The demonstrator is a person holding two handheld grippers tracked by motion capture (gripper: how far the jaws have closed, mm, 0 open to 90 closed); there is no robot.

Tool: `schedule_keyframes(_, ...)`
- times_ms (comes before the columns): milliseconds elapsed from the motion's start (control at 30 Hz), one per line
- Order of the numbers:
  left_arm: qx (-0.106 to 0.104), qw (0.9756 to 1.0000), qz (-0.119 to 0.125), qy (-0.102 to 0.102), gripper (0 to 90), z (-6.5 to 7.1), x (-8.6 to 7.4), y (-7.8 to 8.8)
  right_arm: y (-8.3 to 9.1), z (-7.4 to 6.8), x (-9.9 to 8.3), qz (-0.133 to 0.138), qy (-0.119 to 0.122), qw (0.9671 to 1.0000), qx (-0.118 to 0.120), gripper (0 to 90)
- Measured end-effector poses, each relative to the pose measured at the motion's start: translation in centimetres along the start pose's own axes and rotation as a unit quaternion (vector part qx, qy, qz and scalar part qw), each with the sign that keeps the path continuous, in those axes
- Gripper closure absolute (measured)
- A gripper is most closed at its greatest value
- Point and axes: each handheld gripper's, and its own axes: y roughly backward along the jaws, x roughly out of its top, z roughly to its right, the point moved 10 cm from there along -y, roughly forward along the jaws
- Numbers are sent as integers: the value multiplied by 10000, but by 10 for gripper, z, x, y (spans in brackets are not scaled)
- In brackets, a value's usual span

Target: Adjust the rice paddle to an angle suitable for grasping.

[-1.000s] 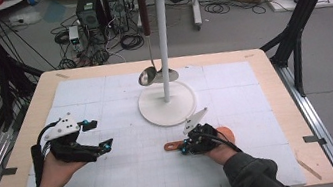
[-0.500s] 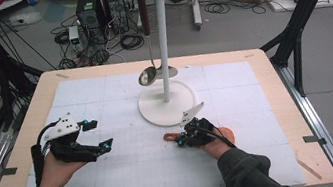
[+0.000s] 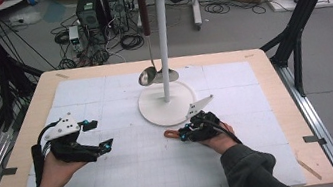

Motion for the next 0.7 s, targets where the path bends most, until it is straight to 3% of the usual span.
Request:
schedule_keyframes(67,-6,10000,0,6,162,0,0,1,4,5,0,34,-62,10000,-23,717)
schedule_keyframes(300,-2,10000,1,5,162,0,0,0,3,14,-13,-281,-73,9994,-180,569)
schedule_keyframes(533,-6,10000,-4,-1,162,0,0,0,-4,16,-22,-577,7,9980,-264,583)
schedule_keyframes(700,-11,10000,10,7,162,0,0,1,-4,16,-23,-624,56,9972,-401,617)
